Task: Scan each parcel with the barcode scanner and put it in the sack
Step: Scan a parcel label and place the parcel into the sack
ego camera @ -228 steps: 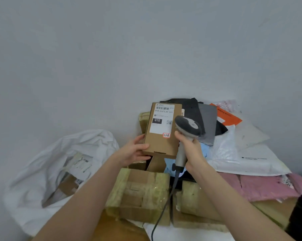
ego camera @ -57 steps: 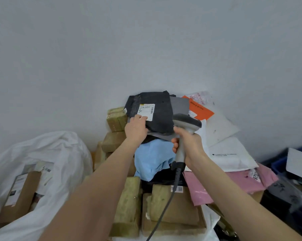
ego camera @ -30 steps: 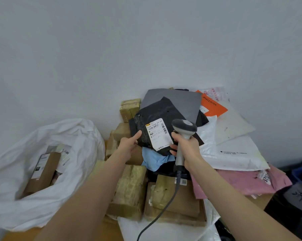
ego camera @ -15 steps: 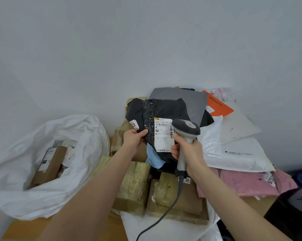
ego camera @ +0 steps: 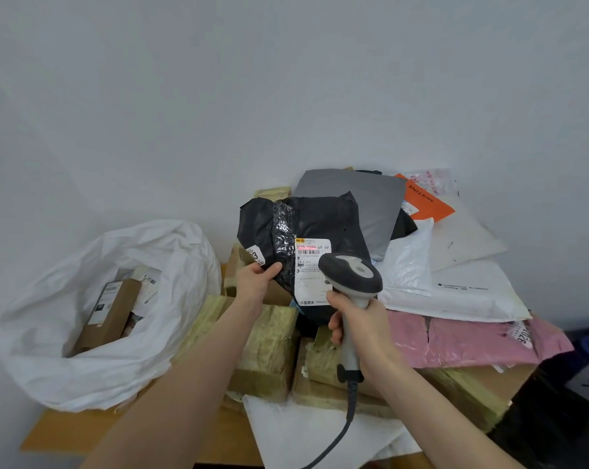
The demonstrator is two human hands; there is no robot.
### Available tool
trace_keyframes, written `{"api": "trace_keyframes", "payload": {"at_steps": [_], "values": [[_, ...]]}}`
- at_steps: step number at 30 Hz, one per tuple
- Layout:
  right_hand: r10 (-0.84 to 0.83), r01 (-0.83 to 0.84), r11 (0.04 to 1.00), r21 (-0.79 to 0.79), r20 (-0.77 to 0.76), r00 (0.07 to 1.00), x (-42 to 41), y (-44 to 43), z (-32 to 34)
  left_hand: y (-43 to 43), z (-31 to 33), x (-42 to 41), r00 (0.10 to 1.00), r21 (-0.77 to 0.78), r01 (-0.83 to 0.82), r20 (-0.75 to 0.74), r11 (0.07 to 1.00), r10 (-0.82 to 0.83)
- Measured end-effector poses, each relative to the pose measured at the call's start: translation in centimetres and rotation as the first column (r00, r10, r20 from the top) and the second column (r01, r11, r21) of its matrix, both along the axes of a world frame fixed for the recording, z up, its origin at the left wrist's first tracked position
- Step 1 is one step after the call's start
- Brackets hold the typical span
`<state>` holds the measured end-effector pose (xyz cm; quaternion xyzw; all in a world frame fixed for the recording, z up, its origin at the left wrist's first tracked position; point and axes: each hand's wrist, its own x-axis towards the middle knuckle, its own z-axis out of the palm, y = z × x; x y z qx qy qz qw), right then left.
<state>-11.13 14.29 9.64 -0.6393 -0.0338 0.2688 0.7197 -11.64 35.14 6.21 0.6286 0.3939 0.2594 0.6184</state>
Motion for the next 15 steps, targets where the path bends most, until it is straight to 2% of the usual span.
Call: {"api": "trace_keyframes", "payload": {"at_steps": [15], "values": [[0.036,-0.036,0.999,-0.010,-0.027,0.999,-1.5,-0.2,0.6,-0.2,-0.3,-0.9,0.999,-0.021,-0.021,0.028,1.000,0.022]]}}
